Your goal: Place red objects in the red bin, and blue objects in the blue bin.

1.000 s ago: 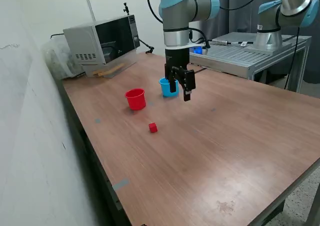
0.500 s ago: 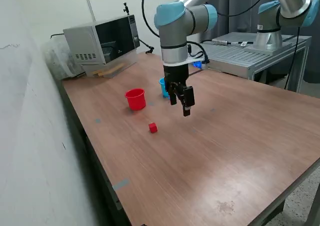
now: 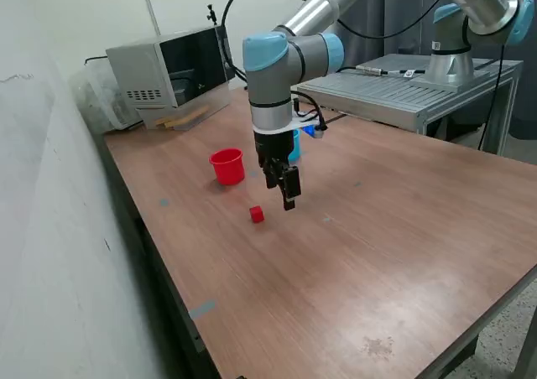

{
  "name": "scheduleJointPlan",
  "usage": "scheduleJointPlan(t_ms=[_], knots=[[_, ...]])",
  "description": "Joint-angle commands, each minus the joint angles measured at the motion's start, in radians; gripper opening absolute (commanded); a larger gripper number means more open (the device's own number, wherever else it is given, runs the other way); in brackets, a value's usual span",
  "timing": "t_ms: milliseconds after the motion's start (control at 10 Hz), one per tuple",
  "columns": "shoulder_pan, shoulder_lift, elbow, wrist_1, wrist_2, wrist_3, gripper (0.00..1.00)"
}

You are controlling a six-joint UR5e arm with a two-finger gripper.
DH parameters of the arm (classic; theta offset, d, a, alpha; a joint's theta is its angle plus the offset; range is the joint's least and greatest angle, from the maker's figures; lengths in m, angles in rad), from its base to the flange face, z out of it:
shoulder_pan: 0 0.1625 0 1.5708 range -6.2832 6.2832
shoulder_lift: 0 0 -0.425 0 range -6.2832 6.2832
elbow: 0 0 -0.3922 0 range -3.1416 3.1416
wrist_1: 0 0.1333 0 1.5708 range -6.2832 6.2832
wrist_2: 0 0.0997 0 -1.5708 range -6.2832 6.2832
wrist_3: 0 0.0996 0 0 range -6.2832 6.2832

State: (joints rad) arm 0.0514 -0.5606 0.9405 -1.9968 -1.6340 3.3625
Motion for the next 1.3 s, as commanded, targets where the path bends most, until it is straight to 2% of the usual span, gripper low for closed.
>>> scheduleJointPlan(t_ms=[0,500,1200], knots=[[-0.015,0.057,-0.054,-0.003,-0.024,-0.009,1.0],[-0.056,0.09,-0.095,-0.003,-0.017,-0.008,1.0],[-0.045,0.104,-0.111,-0.007,-0.014,-0.008,1.0]])
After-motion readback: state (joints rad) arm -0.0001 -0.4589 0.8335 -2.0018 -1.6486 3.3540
